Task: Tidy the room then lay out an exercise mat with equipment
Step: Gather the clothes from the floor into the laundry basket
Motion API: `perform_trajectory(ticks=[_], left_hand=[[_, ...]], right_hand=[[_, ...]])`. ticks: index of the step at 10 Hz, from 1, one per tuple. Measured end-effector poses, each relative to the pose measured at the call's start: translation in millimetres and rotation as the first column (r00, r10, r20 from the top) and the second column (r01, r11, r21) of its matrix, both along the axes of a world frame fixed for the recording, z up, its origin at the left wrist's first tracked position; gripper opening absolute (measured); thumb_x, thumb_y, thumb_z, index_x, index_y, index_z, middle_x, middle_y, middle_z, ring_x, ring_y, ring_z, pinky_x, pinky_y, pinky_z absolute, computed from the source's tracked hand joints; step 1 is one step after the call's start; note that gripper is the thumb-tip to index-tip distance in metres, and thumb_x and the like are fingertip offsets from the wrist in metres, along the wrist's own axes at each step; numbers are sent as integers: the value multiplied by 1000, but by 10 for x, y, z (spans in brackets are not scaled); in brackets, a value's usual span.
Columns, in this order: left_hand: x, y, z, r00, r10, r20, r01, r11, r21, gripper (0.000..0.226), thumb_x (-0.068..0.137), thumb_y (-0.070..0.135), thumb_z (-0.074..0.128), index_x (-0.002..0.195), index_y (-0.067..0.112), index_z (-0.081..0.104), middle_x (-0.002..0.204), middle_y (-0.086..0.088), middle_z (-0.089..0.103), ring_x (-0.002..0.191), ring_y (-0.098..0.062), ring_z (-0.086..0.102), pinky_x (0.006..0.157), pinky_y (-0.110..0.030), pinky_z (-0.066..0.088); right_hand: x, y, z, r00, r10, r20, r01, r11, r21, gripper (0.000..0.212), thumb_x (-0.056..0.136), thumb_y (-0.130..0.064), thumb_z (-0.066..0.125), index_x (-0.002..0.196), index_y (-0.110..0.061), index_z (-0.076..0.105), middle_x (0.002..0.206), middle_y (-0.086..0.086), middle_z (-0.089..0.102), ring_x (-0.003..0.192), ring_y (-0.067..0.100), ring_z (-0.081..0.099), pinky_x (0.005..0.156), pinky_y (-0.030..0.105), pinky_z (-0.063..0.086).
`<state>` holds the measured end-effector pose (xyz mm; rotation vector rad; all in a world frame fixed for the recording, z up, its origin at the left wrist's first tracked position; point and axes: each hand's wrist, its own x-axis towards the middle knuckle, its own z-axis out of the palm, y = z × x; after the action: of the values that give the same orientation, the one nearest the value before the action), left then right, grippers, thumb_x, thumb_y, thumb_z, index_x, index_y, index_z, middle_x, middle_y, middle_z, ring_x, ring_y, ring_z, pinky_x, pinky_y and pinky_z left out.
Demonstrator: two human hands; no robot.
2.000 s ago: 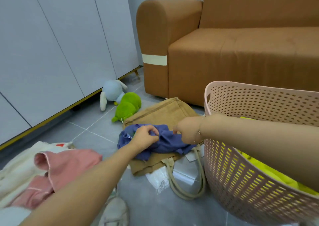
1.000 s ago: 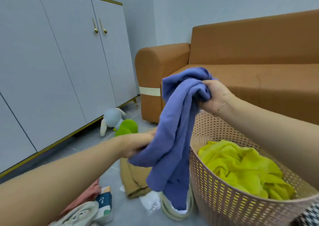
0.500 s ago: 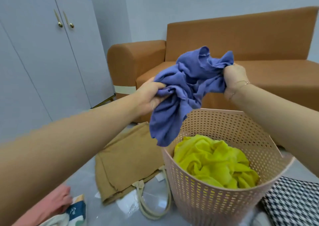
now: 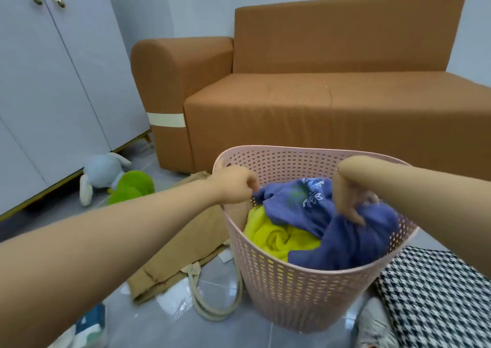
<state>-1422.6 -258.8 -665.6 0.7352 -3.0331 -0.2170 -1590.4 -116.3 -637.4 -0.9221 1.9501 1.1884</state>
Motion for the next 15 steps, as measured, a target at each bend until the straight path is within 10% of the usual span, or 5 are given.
perform_trajectory(ticks=[3,5,8,14,15], left_hand=[[164,110,-51,998,0,-61,-10,984,-176,28,86,16,47,99,30,67,106,9,63,115,-17,47,114,-50,3],[811,300,328,965,209,-159,-80,812,578,30,90,7,56,116,18,64,119,7,57,112,-9,50,93,-25,41],[2030,500,595,740,600,-304,-212,637,741,25,91,-2,53,102,16,66,111,-3,65,109,-14,59,86,-26,51],[3298,-430,-1292,509,824,-249,-524,526,669,39,81,-5,53,113,15,64,118,-3,59,98,-16,55,57,-14,40],[3526,-690,-1571,506,814,-286,-751,578,318,47,75,3,58,117,24,61,136,-4,48,126,-22,40,96,-26,25]], right_hand=[[288,-37,-254,969,-59,240,128,951,-282,43,93,-29,53,134,-14,53,114,-2,59,96,24,58,90,36,47],[551,-226,318,882,230,412,274,461,-844,21,91,-10,52,103,-15,69,89,0,67,76,15,62,66,26,50],[1685,-214,523,806,490,331,307,132,-942,17,86,-12,56,91,-10,72,85,5,71,73,13,65,77,30,56],[2959,-965,-557,670,681,296,-278,600,-750,27,90,-23,54,116,-20,61,107,-1,63,89,16,57,79,29,47],[3099,-1229,-880,673,674,305,-238,588,-773,29,92,-24,52,120,-19,60,109,0,62,89,14,53,75,23,41]])
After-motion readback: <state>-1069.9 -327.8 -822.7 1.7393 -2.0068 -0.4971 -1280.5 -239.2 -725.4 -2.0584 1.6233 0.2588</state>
